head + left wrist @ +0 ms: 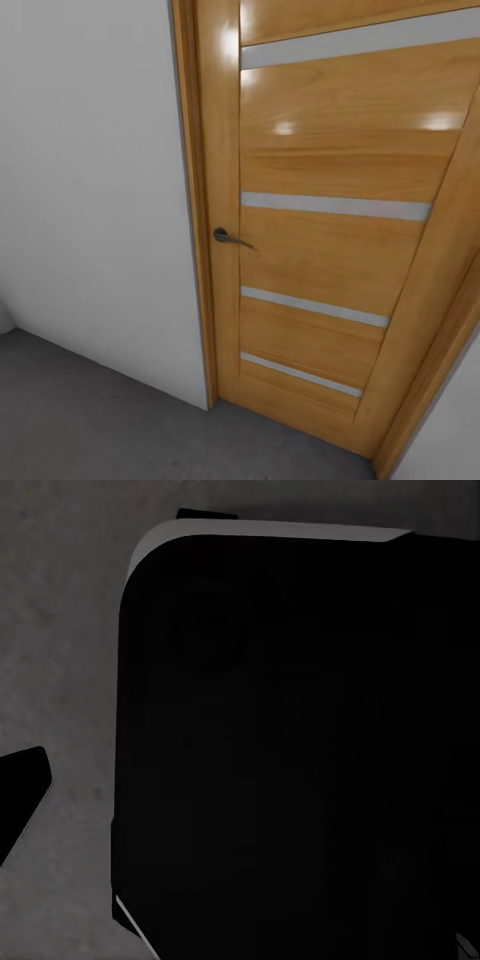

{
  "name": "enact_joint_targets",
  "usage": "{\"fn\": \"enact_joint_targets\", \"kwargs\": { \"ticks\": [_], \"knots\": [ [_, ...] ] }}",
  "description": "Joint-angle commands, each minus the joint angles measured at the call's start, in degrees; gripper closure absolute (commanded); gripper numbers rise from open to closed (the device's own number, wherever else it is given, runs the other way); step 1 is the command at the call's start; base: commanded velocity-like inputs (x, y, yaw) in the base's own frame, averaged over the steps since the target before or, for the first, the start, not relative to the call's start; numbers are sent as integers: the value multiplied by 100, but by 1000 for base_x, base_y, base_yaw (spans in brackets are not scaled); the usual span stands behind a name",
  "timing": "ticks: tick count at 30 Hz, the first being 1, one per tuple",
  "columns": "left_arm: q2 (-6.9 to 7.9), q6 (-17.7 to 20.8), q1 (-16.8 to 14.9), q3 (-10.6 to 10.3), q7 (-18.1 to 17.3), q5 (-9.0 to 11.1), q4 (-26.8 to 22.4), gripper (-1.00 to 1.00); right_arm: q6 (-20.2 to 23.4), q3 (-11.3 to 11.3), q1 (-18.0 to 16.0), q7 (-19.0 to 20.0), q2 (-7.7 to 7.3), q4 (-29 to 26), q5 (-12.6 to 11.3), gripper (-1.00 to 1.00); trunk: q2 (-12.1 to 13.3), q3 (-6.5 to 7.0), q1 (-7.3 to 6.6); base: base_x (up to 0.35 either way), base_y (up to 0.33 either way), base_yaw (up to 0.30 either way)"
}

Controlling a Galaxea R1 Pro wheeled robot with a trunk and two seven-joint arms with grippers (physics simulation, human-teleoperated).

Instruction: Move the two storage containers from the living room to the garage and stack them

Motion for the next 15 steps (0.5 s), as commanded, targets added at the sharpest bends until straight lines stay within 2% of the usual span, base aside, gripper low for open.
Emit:
{"fn": "enact_joint_targets", "kwargs": {
  "ticks": [1, 15],
  "knots": [
    [-1, -13, 1, -1, 3, 58, -2, -100, -18, -4, -1, -1, -1, 1, 41, -100, -2, -4, 0, 3, 1, -242],
    [-1, -13, 1, -1, 3, 58, -3, -100, -20, -7, -1, -1, 5, 1, 39, -100, -2, -4, 0, 0, 0, -242]
  ]
}}
